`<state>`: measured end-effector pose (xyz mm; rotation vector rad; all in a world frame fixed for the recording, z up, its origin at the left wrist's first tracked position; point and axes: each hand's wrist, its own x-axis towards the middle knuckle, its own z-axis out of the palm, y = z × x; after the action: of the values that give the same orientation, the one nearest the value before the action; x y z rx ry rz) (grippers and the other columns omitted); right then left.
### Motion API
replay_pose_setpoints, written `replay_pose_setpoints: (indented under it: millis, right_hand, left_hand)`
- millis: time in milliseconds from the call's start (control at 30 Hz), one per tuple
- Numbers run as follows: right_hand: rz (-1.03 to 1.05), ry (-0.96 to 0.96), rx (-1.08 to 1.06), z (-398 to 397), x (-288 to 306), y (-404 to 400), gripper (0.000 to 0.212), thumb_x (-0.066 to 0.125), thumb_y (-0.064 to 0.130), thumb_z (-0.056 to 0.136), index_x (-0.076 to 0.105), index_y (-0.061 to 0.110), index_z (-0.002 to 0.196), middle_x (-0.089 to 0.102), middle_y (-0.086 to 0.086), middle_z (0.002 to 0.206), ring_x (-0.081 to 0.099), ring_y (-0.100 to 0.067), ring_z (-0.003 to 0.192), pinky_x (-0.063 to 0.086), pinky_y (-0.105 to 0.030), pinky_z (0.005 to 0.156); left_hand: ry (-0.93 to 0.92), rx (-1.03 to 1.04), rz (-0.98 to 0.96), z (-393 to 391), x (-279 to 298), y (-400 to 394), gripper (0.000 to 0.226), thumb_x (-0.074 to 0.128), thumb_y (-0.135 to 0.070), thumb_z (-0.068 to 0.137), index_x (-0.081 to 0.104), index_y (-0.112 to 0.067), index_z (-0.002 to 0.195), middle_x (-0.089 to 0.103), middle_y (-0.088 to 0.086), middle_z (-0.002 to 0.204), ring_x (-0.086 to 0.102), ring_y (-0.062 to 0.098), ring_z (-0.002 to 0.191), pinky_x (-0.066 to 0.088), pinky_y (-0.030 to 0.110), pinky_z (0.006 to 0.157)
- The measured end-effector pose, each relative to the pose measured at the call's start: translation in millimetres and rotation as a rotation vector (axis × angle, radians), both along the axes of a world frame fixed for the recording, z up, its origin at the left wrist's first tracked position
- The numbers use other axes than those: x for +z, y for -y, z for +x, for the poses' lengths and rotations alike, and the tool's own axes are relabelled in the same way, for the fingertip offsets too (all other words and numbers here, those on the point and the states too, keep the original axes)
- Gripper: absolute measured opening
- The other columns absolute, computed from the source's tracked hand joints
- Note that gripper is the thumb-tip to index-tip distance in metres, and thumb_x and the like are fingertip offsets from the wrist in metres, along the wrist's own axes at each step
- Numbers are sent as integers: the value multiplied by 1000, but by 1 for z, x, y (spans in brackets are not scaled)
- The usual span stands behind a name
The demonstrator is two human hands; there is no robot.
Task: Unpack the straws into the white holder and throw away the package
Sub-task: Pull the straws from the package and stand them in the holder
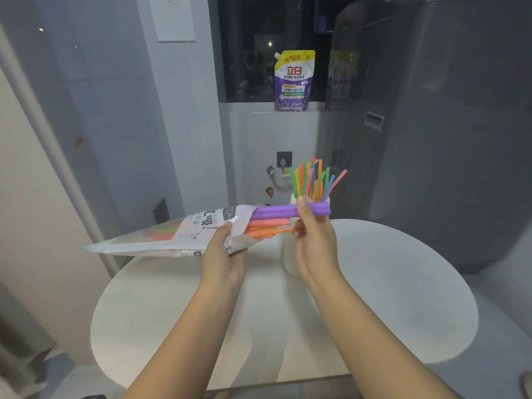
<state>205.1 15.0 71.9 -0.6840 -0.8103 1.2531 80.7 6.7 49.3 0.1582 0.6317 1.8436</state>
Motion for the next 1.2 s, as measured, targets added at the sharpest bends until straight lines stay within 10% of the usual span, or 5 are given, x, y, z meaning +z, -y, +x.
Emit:
replay_pose_setpoints:
  millis: [100,433,733,1033,1200]
  right_hand:
    - [-70,36,81,-1,2,-4,22,63,27,85,64,23,107,64,9,105,61,-8,92,47,-20,72]
    - [73,124,-143,8,40,-13,42,53,26,92,56,14,52,73,2,65,70,-9,85,47,-26,78]
    - [221,83,-376,27,116,-27,58,54,39,89,44,25,33,37,7,32,42,-6,31,46,-26,47]
    - [249,267,-512,47,143,-50,41,54,42,87,39,22,54,42,9,35,43,-6,32,45,-29,51]
    - [192,444,-484,38,117,-63,42,53,39,90,43,16,56,46,7,40,50,-3,34,47,-18,44]
  left_hand:
    - [-19,-12,0,3,-2,1,16,50,2,92,55,-9,103,63,11,107,63,20,88,45,45,101]
    - [2,-75,-15,-2,1,3,16,44,0,94,54,-1,107,57,18,113,56,32,107,56,45,71]
    - [48,-23,-54,-4,-5,-4,41,42,0,95,40,5,136,54,20,121,52,33,120,36,53,108]
    - [20,-39,-31,0,-5,-2,18,46,1,94,51,-4,110,65,9,88,63,23,88,49,44,93]
    - [-18,-14,-41,-1,-2,-1,40,50,-1,93,47,-4,132,60,15,126,61,28,111,53,39,84]
